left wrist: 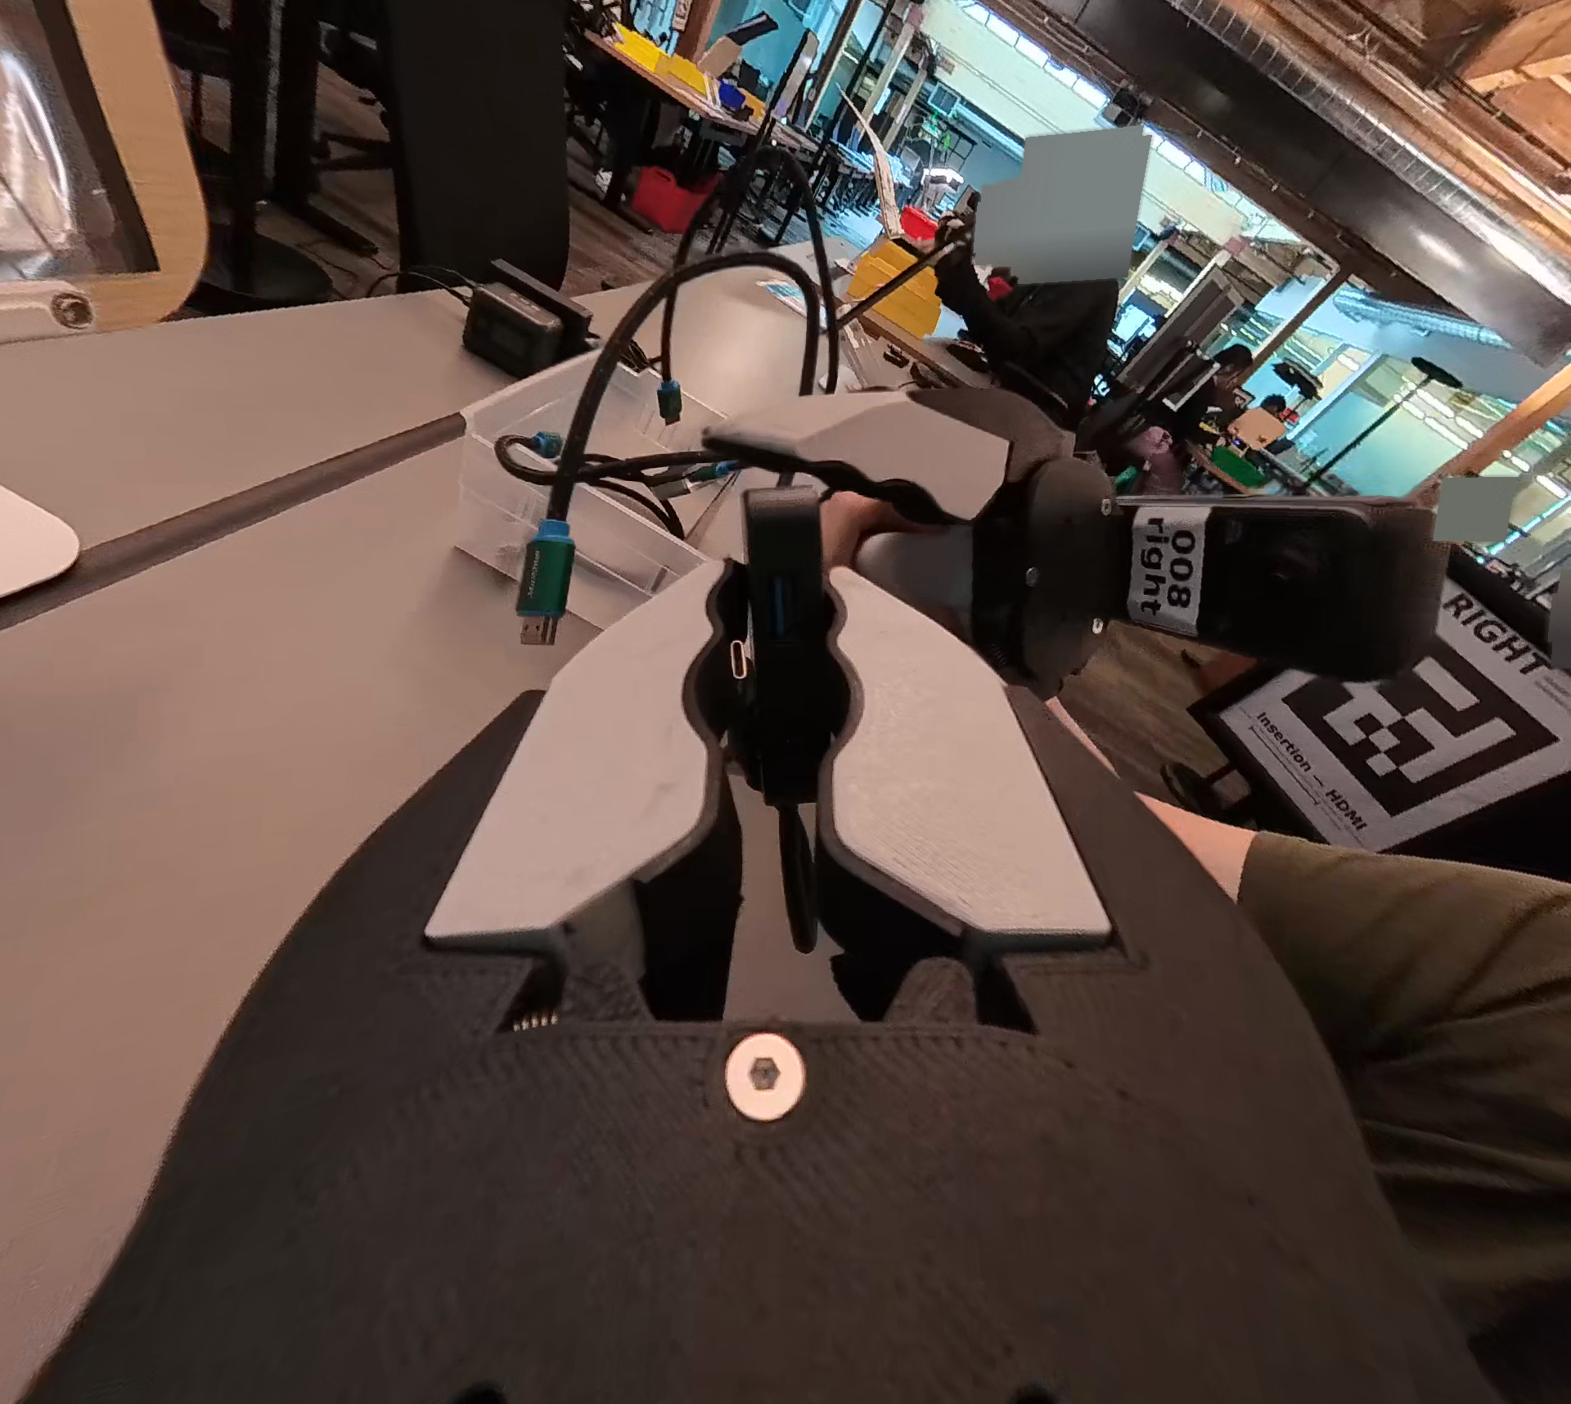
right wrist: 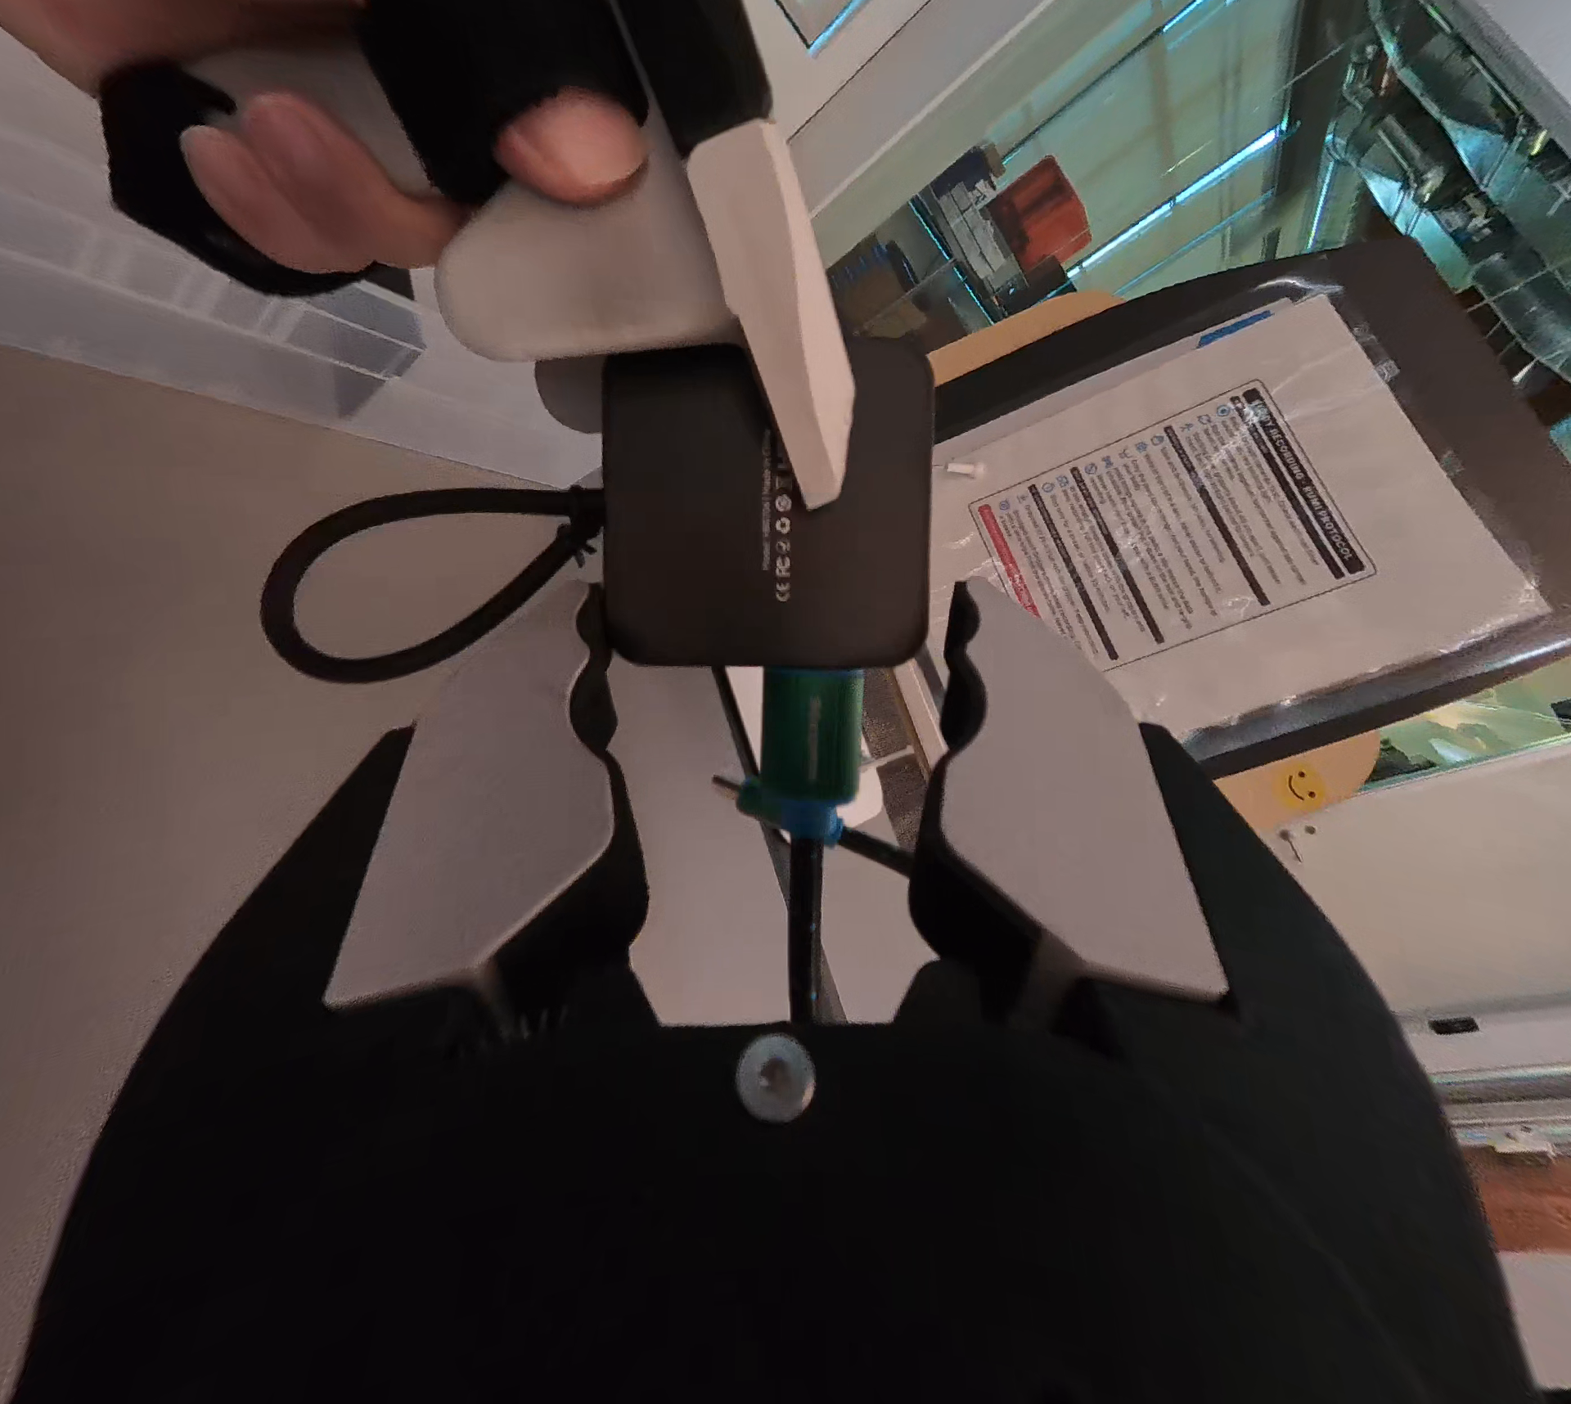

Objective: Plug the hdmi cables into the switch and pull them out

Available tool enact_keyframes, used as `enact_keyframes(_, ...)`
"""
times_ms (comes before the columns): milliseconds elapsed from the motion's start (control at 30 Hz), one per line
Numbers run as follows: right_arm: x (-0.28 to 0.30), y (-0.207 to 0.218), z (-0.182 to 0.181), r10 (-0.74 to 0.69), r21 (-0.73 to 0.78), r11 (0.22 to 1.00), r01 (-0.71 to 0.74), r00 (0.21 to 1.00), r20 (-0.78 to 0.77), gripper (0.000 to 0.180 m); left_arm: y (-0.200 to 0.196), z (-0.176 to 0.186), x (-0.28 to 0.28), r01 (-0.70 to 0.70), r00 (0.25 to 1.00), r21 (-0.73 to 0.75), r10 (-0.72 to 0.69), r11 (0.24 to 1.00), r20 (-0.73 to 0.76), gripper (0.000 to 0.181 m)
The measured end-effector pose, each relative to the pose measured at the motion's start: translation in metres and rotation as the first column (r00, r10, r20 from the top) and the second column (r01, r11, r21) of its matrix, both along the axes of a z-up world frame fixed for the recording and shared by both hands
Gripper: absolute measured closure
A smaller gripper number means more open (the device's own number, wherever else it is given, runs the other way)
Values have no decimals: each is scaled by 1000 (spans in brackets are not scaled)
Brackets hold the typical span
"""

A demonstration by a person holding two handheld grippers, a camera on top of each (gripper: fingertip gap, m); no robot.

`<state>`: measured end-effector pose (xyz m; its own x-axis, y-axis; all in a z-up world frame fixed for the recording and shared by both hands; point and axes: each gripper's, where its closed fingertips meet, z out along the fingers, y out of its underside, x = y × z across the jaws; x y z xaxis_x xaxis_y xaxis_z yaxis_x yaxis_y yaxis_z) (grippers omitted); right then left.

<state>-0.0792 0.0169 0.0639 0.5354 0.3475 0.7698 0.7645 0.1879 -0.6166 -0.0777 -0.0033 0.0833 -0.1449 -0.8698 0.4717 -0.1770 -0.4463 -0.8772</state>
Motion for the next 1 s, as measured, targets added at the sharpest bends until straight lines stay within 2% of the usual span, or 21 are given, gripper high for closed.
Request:
enact_keyframes(267, -3, 10, -9, -74, -2, 997, 74, 996, 51, 108, 2, -7, 1, -48, 997, 61, 52, 997, -54, 165)
enact_keyframes(400, -2, 6, -2, -88, -3, 996, 88, 994, 62, 108, -3, 0, 0, -15, 1000, 62, 15, 998, -8, 165)
enact_keyframes(533, 5, -2, 18, -119, 65, 991, 115, 990, 71, 108, -11, 18, -7, 46, 997, 60, -50, 997, 61, 151)
enact_keyframes(667, 19, -9, 36, -155, 129, 981, 147, 987, 53, 108, -9, 25, -15, 20, 997, 137, -30, 990, 65, 136)
enact_keyframes(767, 38, -13, 42, -187, 154, 973, 175, 980, 72, 108, -11, 30, -18, 21, 995, 151, -34, 988, 89, 133)
enact_keyframes(867, 31, -26, 44, -60, 174, 984, 42, 993, 98, 108, -19, 27, -12, 58, 993, 150, -73, 987, 92, 131)
enact_keyframes(1000, 15, -29, 35, -21, 198, 980, -23, 976, 217, 108, -38, 16, -2, 151, 985, 156, -162, 976, 58, 130)
